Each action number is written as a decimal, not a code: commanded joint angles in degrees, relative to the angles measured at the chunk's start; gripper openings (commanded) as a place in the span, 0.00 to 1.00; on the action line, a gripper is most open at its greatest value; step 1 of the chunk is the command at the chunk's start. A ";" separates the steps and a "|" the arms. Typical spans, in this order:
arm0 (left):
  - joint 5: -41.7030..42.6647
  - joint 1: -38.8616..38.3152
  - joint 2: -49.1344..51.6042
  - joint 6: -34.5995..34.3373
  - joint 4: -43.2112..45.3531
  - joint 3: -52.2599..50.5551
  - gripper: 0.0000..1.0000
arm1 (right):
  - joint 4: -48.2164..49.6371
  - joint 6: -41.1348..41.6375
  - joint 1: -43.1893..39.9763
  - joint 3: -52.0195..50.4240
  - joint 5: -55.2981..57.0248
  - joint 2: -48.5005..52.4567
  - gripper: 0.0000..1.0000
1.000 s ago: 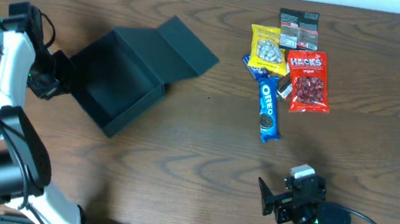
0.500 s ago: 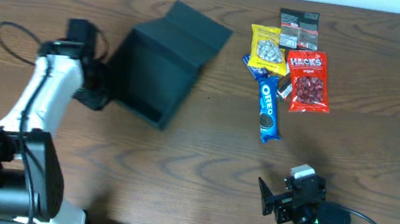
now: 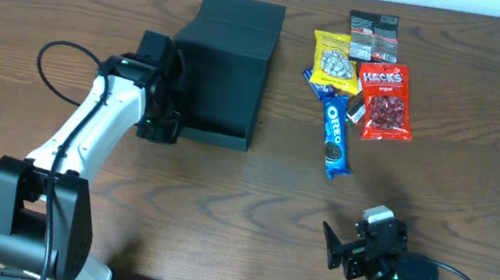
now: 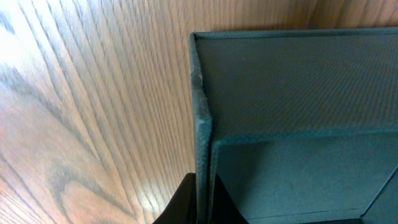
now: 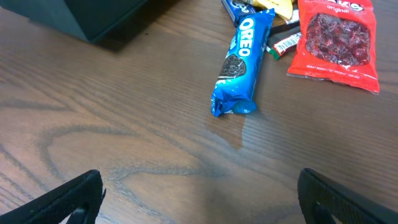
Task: Pack container
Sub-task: 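Push the black box right to the table center with the left gripper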
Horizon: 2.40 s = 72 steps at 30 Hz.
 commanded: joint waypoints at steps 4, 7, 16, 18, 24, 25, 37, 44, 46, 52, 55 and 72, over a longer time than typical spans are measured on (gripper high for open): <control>0.63 -2.95 -1.51 -2.62 0.20 0.24 0.06 | -0.04 0.92 -0.83 -0.17 0.28 -0.35 0.99; 0.63 -4.11 -1.51 -3.63 0.17 0.24 0.06 | -0.02 0.92 -0.83 -0.17 0.28 -0.35 0.99; 6.36 -5.66 -1.95 7.93 5.60 0.42 0.95 | -0.04 0.92 -0.83 -0.17 0.28 -0.35 0.99; 6.91 -5.66 -3.28 12.09 5.70 0.85 0.95 | -0.04 0.92 -0.83 -0.17 0.28 -0.35 0.99; 1.68 -5.66 -12.66 41.03 12.61 3.17 0.95 | -0.04 0.92 -0.83 -0.17 0.28 -0.35 0.99; 1.73 -5.97 -14.84 57.31 16.09 3.19 0.95 | -0.04 0.94 -0.83 -0.17 0.28 -0.35 0.99; -14.16 -6.40 -5.77 111.43 7.41 2.89 0.95 | -0.04 0.92 -0.83 -0.17 0.28 -0.35 0.99; -18.75 -6.40 3.67 109.83 8.98 2.89 0.89 | -0.04 0.92 -0.83 -0.17 0.28 -0.35 0.99; -18.86 -6.38 5.09 108.89 9.33 2.89 0.88 | -0.04 0.92 -0.83 -0.17 0.28 -0.35 0.99; -18.93 -5.42 10.36 103.84 9.86 2.89 0.49 | -0.04 0.92 -0.83 -0.17 0.28 -0.35 0.99; -19.78 -4.48 10.91 98.16 10.27 2.89 0.31 | -0.04 0.92 -0.83 -0.17 0.28 -0.35 0.99; -13.99 -4.04 10.91 77.92 9.79 2.89 0.06 | -0.04 0.92 -0.83 -0.17 0.28 -0.35 0.99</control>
